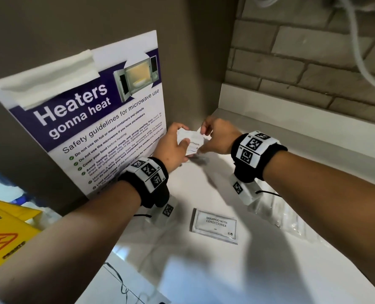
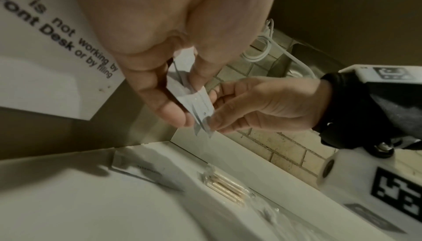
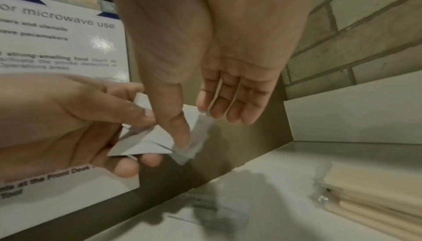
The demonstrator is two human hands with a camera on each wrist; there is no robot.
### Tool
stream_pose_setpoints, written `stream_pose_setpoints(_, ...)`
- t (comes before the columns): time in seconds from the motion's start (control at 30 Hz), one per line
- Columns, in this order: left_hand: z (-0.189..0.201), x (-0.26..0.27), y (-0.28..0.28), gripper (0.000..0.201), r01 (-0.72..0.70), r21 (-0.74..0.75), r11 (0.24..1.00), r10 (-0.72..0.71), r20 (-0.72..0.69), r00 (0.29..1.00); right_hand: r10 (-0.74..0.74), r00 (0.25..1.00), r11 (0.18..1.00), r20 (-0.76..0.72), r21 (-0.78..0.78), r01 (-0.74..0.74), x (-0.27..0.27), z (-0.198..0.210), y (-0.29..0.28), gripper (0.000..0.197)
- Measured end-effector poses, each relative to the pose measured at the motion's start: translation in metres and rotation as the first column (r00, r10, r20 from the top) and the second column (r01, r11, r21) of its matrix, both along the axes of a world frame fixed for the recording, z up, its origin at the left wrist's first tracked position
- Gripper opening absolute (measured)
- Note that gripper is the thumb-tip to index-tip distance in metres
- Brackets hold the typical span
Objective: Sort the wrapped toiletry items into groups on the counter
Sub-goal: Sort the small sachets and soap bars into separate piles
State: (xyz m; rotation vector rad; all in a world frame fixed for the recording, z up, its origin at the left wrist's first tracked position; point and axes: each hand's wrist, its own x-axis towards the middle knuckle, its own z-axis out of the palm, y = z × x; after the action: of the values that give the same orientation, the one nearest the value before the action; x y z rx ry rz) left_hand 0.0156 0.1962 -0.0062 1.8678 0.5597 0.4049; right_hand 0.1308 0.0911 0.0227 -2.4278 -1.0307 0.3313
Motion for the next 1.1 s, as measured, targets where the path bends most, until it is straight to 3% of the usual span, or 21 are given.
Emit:
stream_pose_setpoints(0.1, -0.002, 0.000, 0.002, 0.020, -0.004, 0.090, 0.996, 0.002, 0.019, 1.000, -0.050, 0.999, 0.989, 0.005, -0.138, 0.050, 0.009, -0.012, -0.002, 0.030)
stream_pose_setpoints(0.17, -0.001, 0.000, 0.002, 0.021, -0.001, 0.127, 0.992, 0.000, 0.012, 1.000, 0.013, 1.000, 0.962, 0.008, -0.274, -0.010, 0.009, -0.021, -0.002, 0.014)
stream_pose_setpoints(0.27, -0.003, -0.001, 0.003, 0.023, 0.006, 0.169, 0.986, -0.007, 0.005, 1.000, 0.139, 0.990, 0.921, -0.003, -0.367, -0.131, 0.000, -0.035, 0.004, 0.031)
stream_pose_setpoints(0.37, -0.004, -0.002, 0.003, 0.025, 0.013, 0.193, 0.981, -0.014, 0.003, 1.000, 0.239, 0.971, 0.884, 0.025, -0.419, -0.207, -0.006, -0.043, 0.010, 0.025)
stream_pose_setpoints(0.53, -0.001, -0.002, 0.000, 0.025, -0.002, 0.132, 0.991, 0.000, 0.016, 1.000, 0.271, 0.954, 0.907, 0.130, -0.368, -0.207, -0.006, -0.051, 0.011, 0.018)
stream_pose_setpoints(0.63, 0.000, -0.003, -0.002, 0.025, -0.003, 0.092, 0.996, -0.001, 0.038, 0.999, 0.192, 0.978, 0.907, 0.078, -0.396, -0.146, -0.005, -0.047, 0.009, 0.002)
stream_pose_setpoints(0.77, 0.003, -0.002, -0.004, 0.024, 0.004, 0.069, 0.998, -0.007, 0.052, 0.999, 0.135, 0.989, 0.911, 0.059, -0.400, -0.100, -0.002, -0.043, -0.003, 0.019)
stream_pose_setpoints(0.97, 0.011, -0.001, -0.009, 0.027, -0.008, 0.009, 1.000, 0.008, 0.078, 0.997, 0.126, 0.991, 0.978, -0.051, -0.164, -0.132, -0.010, -0.013, -0.039, 0.006)
stream_pose_setpoints(1.1, 0.013, 0.001, -0.026, 0.029, 0.097, 0.015, 0.995, -0.097, -0.003, 0.995, 0.137, 0.991, 0.990, -0.013, -0.017, -0.137, -0.016, 0.010, -0.055, 0.020)
